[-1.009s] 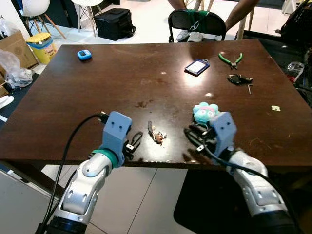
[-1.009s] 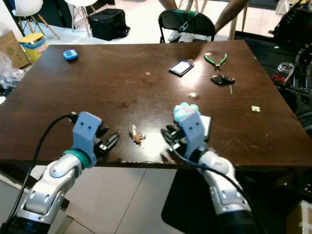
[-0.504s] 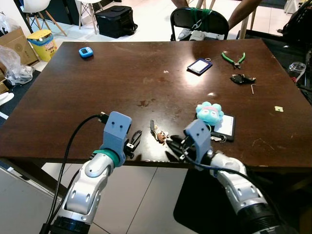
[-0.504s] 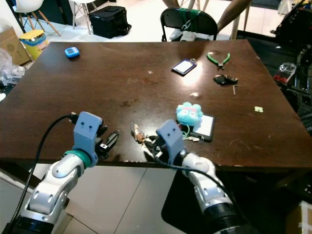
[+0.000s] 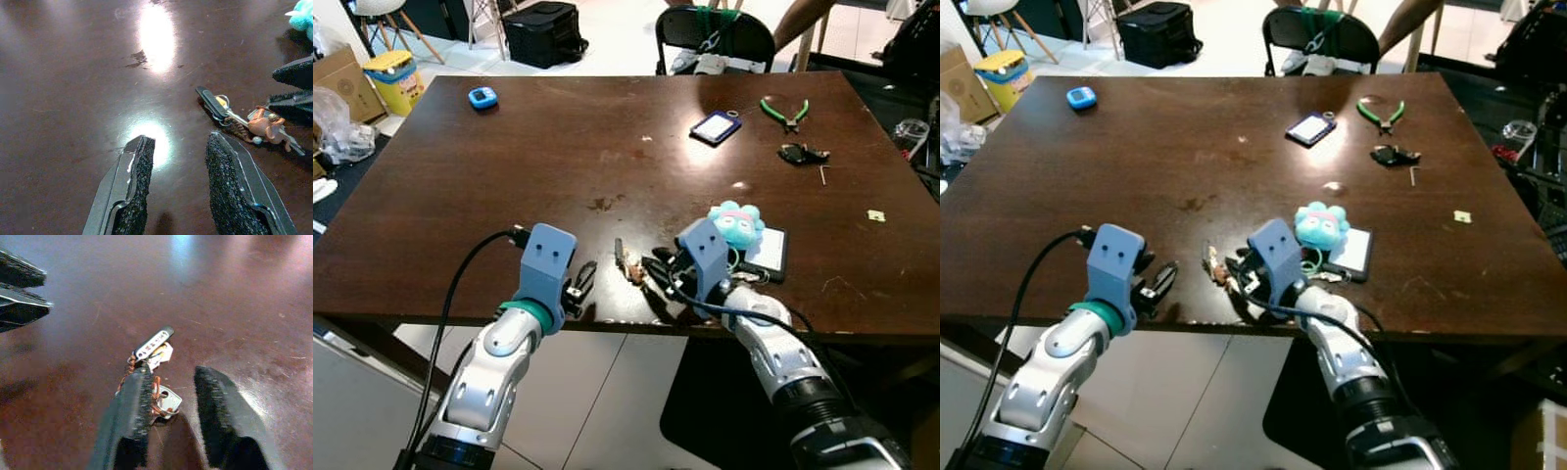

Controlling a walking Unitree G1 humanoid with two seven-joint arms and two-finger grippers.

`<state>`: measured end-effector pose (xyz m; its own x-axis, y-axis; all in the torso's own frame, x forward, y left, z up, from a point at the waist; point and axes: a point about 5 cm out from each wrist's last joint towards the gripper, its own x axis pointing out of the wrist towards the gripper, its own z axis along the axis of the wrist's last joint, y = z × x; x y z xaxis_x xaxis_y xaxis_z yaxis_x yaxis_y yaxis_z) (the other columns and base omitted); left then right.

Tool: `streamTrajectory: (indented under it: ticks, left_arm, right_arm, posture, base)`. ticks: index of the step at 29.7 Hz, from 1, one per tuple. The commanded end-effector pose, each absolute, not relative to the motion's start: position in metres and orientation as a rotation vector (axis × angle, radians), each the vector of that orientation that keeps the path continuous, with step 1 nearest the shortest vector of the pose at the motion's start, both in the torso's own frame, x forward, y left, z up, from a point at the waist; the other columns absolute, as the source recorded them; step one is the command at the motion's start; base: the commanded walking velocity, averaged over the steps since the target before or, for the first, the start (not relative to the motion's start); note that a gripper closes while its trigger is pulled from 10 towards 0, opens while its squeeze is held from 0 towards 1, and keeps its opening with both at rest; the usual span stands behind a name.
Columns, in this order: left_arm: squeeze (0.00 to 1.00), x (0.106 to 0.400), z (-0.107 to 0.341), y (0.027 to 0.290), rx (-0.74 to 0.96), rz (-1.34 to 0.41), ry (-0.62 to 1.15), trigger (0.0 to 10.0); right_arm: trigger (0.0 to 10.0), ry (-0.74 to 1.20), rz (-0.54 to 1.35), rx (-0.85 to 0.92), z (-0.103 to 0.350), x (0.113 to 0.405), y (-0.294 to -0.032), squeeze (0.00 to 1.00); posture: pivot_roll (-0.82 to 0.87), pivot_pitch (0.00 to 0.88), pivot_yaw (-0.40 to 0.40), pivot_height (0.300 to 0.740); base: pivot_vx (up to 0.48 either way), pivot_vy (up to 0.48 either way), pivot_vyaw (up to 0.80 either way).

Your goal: Hang keys on a hook

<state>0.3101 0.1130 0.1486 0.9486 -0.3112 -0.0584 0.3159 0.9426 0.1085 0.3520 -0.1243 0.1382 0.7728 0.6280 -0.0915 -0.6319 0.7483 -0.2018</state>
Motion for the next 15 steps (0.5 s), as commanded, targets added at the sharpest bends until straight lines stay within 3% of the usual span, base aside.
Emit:
streamTrajectory:
  ticks: [1, 5, 6, 15]
  left_arm:
    - [0.0, 0.308, 0.144, 0.118, 0.131, -0.299, 0.064, 10.0]
    - [0.0, 0.308, 0.144, 0.118, 0.131, -0.296, 0.065, 10.0]
    - [0.0, 0.307, 0.144, 0.118, 0.131, -0.294, 0.065, 10.0]
    - [0.0, 0.306, 0.144, 0.12, 0.129, -0.286, 0.067, 10.0]
  right_arm:
    - [10.0, 0.029, 0.689, -0.208, 0.134, 0.353, -0.121, 1.0]
    - [10.0, 0.03, 0.693, -0.208, 0.133, 0.354, -0.12, 1.0]
    - [10.0, 0.034, 0.704, -0.21, 0.133, 0.355, -0.117, 0.0]
    - [10.0, 0.069, 0.799, -0.253, 0.122, 0.348, -0.111, 0.0]
  posture:
    - [-0.07, 0.16, 0.135, 0.74]
    - [-0.07, 0.162, 0.135, 0.74]
    - [-0.06, 0.167, 0.135, 0.74]
    - [-0.06, 0.174, 0.131, 0.74]
  base:
    - [0.0, 0.0, 0.0]
    - [0.0, 0.0, 0.0]
    - [0.0, 0.0, 0.0]
    - [0.0, 0.0, 0.0]
